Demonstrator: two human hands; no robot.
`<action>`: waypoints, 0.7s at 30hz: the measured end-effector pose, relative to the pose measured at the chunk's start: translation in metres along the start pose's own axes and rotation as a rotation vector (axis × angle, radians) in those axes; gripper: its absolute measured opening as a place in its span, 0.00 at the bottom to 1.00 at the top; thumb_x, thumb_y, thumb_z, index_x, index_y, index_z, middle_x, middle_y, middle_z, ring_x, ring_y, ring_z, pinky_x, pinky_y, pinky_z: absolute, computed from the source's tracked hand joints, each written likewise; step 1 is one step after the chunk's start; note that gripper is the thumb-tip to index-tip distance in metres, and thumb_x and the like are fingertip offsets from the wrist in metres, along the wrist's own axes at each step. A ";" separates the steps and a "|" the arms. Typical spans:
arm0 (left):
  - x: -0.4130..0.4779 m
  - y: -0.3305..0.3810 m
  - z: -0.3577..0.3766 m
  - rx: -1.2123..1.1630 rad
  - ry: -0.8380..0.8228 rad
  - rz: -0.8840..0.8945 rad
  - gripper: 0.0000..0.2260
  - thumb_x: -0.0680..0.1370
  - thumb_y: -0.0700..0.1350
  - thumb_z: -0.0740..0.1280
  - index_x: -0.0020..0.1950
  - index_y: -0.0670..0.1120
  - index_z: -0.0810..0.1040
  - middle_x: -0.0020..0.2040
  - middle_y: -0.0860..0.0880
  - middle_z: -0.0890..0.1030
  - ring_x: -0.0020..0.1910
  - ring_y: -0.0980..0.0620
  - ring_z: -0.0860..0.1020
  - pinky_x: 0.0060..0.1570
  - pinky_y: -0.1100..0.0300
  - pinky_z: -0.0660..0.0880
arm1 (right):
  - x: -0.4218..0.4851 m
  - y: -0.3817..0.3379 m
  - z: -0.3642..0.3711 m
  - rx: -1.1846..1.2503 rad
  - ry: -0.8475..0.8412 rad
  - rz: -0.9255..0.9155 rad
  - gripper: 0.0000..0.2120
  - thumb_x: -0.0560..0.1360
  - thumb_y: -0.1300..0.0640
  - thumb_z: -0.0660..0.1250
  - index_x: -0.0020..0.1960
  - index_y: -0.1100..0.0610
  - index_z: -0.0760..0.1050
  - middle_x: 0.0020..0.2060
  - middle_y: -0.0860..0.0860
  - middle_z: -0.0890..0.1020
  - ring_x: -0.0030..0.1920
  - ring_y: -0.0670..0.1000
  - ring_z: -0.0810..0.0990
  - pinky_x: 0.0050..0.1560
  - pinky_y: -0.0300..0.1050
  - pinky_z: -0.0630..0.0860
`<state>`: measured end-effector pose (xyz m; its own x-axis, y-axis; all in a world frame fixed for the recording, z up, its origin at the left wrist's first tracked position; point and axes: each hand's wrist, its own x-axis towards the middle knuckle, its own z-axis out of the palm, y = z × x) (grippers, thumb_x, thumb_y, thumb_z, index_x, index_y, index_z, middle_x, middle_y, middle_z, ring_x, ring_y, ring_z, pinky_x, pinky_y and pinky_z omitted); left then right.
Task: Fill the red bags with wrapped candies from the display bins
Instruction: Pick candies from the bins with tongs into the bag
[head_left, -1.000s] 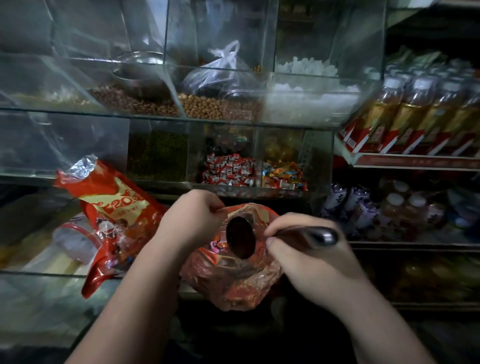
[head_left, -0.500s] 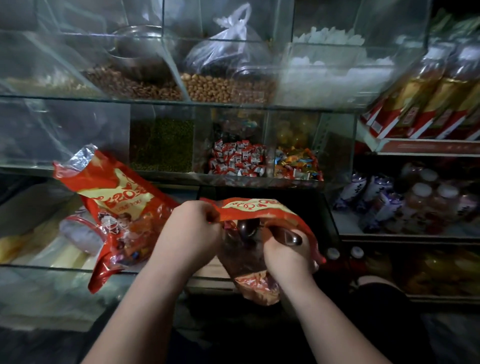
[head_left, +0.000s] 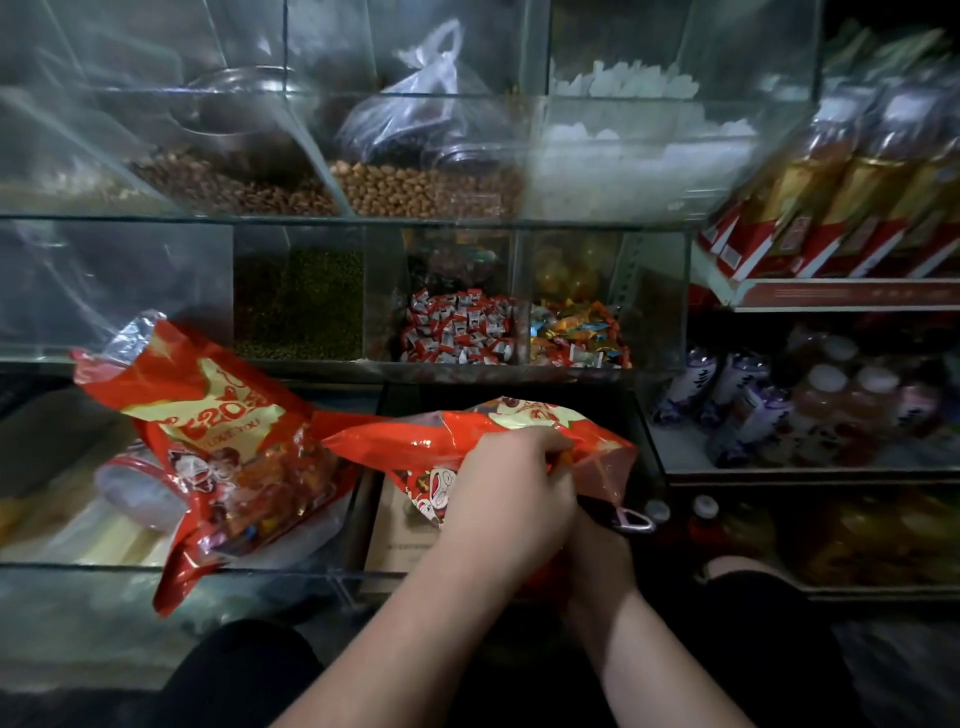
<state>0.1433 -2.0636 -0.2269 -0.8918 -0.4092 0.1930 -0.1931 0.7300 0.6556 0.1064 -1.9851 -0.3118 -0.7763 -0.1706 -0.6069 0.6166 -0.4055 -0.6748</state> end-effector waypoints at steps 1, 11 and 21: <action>-0.001 -0.002 -0.001 -0.010 0.024 -0.006 0.18 0.71 0.47 0.62 0.58 0.52 0.84 0.53 0.53 0.86 0.54 0.52 0.81 0.55 0.57 0.78 | -0.002 -0.001 0.002 0.025 -0.018 0.013 0.07 0.73 0.70 0.73 0.48 0.60 0.84 0.35 0.56 0.88 0.31 0.52 0.87 0.26 0.42 0.81; 0.000 -0.060 -0.065 -0.051 0.244 -0.232 0.09 0.76 0.44 0.71 0.55 0.52 0.85 0.46 0.56 0.85 0.41 0.63 0.82 0.45 0.58 0.82 | -0.005 -0.019 0.004 -0.097 -0.164 -0.208 0.09 0.81 0.70 0.64 0.48 0.60 0.81 0.45 0.62 0.86 0.44 0.57 0.88 0.40 0.42 0.85; 0.005 -0.073 -0.092 -0.179 0.544 -0.157 0.09 0.76 0.42 0.69 0.52 0.52 0.84 0.42 0.64 0.80 0.43 0.71 0.78 0.36 0.78 0.71 | -0.042 -0.044 0.003 -0.184 -0.230 -0.423 0.06 0.81 0.66 0.67 0.49 0.61 0.83 0.42 0.64 0.88 0.46 0.61 0.89 0.45 0.47 0.86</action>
<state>0.1906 -2.1691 -0.2068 -0.5116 -0.7608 0.3992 -0.1917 0.5540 0.8101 0.1119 -1.9631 -0.2552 -0.9586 -0.2275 -0.1711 0.2397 -0.3210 -0.9162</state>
